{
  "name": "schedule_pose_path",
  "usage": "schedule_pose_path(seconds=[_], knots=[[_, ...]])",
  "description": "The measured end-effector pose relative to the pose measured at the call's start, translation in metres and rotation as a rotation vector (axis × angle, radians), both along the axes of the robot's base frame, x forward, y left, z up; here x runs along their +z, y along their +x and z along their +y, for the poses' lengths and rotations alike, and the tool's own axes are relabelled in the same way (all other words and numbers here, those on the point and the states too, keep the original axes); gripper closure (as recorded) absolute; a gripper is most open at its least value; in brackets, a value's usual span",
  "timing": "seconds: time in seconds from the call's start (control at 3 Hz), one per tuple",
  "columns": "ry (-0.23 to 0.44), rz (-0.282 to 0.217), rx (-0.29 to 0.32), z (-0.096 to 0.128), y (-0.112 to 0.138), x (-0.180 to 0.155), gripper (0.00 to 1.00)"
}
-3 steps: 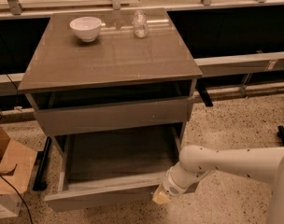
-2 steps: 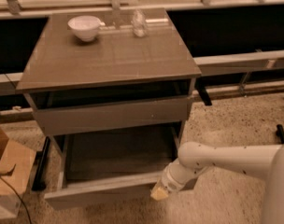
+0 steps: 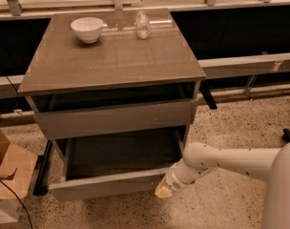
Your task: Close middle drawer
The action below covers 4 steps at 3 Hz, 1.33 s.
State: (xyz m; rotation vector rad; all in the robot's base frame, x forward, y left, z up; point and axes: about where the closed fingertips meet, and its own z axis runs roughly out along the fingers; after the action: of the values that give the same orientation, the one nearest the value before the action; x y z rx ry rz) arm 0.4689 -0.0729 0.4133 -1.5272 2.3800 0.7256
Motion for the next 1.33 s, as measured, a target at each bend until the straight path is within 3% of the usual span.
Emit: schedule_pose_path(seconds=[0.67,1.0,1.33], knots=[[-0.011,-0.023,0.008,0.006,0.001,-0.005,1.0],[-0.029,-0.1,0.032,0.024,0.026,-0.01,1.0],[-0.029,-0.1,0.032,0.024,0.025,-0.01,1.0]])
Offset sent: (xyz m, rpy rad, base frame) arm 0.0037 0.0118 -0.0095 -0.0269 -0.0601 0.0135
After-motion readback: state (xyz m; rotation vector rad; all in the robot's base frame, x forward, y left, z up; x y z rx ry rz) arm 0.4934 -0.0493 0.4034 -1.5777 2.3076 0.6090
